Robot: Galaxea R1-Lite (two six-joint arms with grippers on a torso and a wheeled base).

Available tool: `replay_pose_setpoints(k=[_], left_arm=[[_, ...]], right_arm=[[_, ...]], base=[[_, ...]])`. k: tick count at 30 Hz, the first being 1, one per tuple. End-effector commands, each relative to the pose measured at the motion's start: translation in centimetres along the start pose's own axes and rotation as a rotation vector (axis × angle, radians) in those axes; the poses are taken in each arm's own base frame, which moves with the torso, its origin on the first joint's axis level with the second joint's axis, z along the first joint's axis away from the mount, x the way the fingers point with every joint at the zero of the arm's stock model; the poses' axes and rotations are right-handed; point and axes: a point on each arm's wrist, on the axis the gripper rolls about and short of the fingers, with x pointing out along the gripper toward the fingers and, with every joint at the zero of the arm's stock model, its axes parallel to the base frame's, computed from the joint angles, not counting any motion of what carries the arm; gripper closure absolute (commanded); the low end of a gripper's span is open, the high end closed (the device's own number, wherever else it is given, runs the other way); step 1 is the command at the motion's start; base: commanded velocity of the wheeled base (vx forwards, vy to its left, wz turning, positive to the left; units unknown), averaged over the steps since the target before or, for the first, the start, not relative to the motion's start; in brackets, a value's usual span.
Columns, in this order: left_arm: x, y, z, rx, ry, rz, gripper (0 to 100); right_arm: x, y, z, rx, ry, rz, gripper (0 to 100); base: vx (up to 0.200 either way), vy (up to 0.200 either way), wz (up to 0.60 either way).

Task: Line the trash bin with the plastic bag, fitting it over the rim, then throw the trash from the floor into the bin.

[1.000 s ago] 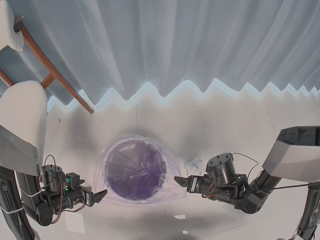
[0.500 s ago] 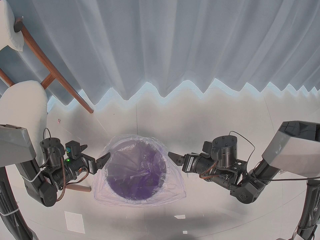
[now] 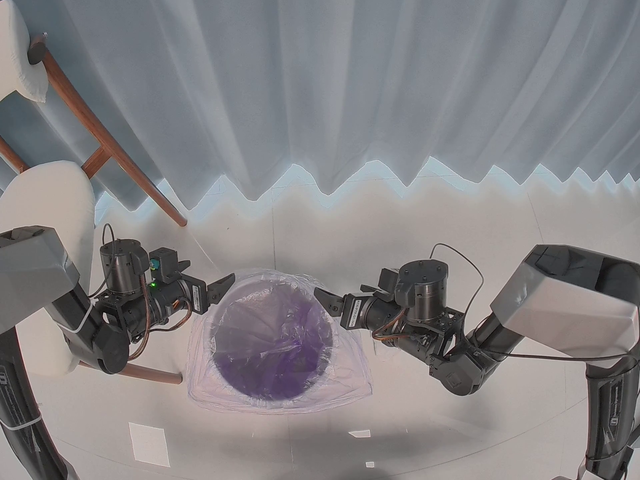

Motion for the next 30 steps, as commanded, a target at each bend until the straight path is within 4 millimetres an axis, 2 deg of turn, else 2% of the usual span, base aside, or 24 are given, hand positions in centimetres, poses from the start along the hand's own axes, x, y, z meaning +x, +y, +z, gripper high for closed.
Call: replay_pose_setpoints(k=[1, 9, 18, 30], left_arm=[[0.4, -0.1, -0.6, -0.002, 0.016, -0.004, 0], [0.5, 0.0, -0.6, -0.003, 0.017, -0.018, 0], [1.2, 0.3, -1.8, -0.009, 0.039, -0.014, 0], [1.3, 0.5, -1.7, -0.011, 0.036, -0.009, 0]], right_arm=[[0.7, -0.4, -1.3, -0.017, 0.026, 0.005, 0], [0.8, 0.2, -1.1, -0.021, -0.002, 0.032, 0], [1.0, 0.4, -1.7, -0.069, -0.018, 0.084, 0], [1.5, 0.0, -2.6, -0.076, -0.015, 0.086, 0]], base=[[0.0, 0.0, 0.0], [0.0, 0.0, 0.0], [0.0, 0.0, 0.0], [0.0, 0.0, 0.0]])
